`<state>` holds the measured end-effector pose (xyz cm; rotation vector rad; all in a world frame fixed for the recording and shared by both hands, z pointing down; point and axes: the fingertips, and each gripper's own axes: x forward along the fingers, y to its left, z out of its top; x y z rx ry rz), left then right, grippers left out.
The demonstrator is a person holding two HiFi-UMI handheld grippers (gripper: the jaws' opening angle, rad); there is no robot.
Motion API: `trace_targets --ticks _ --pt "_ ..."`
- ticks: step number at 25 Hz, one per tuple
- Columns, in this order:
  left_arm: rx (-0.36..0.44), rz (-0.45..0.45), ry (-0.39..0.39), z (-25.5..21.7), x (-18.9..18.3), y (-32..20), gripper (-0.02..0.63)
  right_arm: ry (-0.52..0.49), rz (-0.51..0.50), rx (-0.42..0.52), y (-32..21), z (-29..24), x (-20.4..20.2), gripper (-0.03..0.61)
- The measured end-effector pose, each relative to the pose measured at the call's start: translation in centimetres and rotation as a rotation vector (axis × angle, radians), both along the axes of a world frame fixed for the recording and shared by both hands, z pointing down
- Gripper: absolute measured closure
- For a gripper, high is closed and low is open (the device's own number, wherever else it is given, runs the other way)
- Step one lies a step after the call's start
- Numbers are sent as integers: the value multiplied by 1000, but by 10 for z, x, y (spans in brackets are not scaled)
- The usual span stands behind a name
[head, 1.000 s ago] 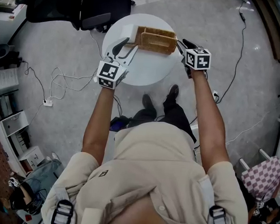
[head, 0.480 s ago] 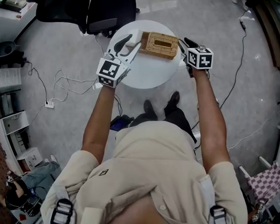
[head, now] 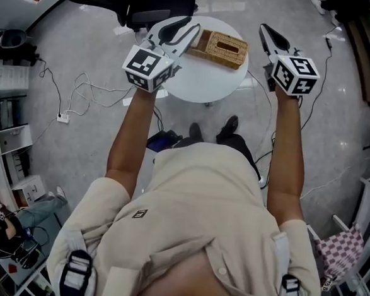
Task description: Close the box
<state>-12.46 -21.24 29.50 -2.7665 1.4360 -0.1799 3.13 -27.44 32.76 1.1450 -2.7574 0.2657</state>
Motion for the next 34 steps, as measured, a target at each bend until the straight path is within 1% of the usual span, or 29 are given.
trace_targets --ticks 3,6,9,12,17,34 --pt "23 18 66 -21 -5 15 557 15 -41 87 23 -42 -9 584" --pt "26 51 119 -40 -6 29 577 72 -88 143 47 -70 -19 586" --pt "5 71 138 -53 -8 39 580 138 -139 156 68 -83 -32 588" --pt "12 89 154 -69 -11 51 581 176 -167 159 86 -95 -42 588" --pt "40 101 151 -82 -12 67 581 194 -185 175 107 -108 -47 588" --pt "26 78 150 -71 -35 74 581 227 -199 159 114 -103 -68 588"
